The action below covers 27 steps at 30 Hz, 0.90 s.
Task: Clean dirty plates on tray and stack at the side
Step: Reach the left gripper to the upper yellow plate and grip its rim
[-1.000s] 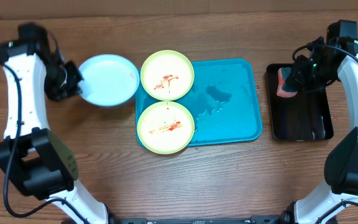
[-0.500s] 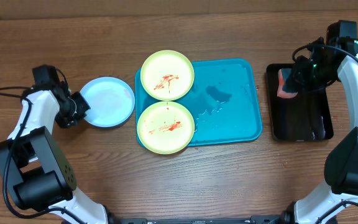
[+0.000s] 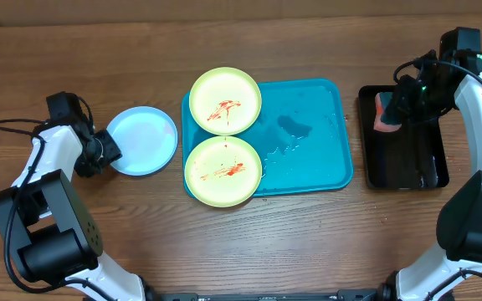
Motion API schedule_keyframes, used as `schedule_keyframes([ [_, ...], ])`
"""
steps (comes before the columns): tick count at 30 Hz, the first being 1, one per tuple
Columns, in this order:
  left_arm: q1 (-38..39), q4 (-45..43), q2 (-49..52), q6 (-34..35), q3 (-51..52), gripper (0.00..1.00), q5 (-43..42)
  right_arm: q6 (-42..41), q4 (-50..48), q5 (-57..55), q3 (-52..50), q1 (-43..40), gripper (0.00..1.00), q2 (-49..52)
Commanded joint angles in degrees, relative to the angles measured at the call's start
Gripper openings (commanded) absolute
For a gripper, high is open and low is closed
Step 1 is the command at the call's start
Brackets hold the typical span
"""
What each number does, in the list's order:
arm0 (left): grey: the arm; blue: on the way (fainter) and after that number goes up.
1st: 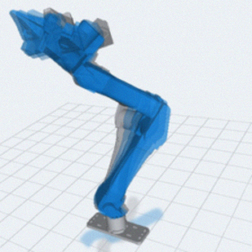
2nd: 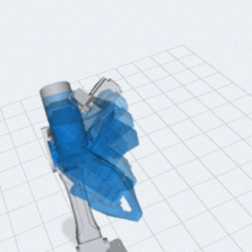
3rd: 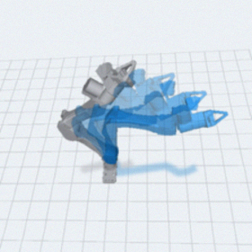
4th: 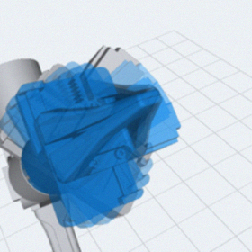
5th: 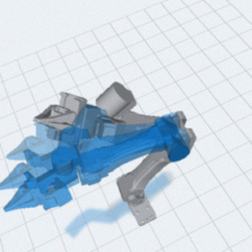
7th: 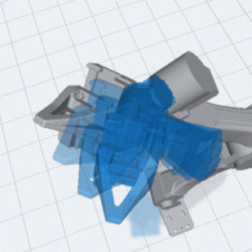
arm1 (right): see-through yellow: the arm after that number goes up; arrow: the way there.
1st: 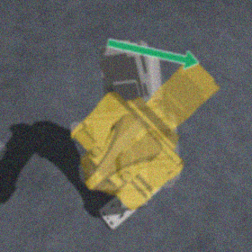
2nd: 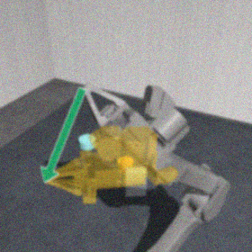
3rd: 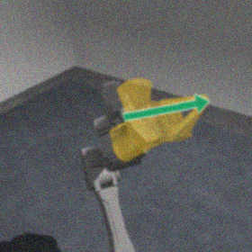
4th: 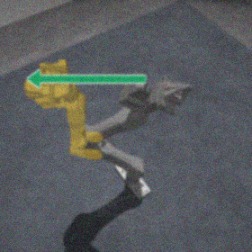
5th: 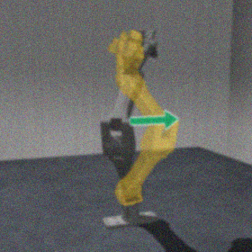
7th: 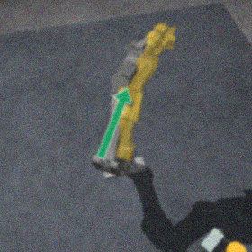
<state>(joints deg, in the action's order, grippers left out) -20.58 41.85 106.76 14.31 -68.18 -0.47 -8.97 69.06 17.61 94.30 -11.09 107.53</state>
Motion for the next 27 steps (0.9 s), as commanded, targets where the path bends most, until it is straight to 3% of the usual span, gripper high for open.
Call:
schedule_keyframes([
  [1,1.7,2.6,-1.9,-2.8,-4.3,0.44,-1.3,0.5,-0.2,0.0,-0.1,0.1,0.04,-0.8],
  [6,7.6,11.4,-1.9,-5.8,-13.4,0.44,-2.0,0.5,-0.1,0.0,-0.1,0.1,0.04,-0.8],
  [10,14.9,16.2,-1.9,-10.3,-18.8,0.52,-7.7,0.5,-0.1,0.0,-0.1,0.1,0.04,-0.8],
  [13,20.4,17.4,-1.9,-11.8,-19.1,0.57,-10.1,0.5,-0.1,0.0,-0.1,0.1,0.04,-0.8],
  [19,30.0,17.7,-0.3,-12.2,-17.2,0.56,-9.4,0.5,-0.2,0.0,-0.1,0.1,0.04,-0.8],
  [27,32.5,15.0,3.8,-11.5,-17.0,0.52,-3.5,0.5,-0.2,0.0,-0.1,0.1,0.04,-0.8],
])
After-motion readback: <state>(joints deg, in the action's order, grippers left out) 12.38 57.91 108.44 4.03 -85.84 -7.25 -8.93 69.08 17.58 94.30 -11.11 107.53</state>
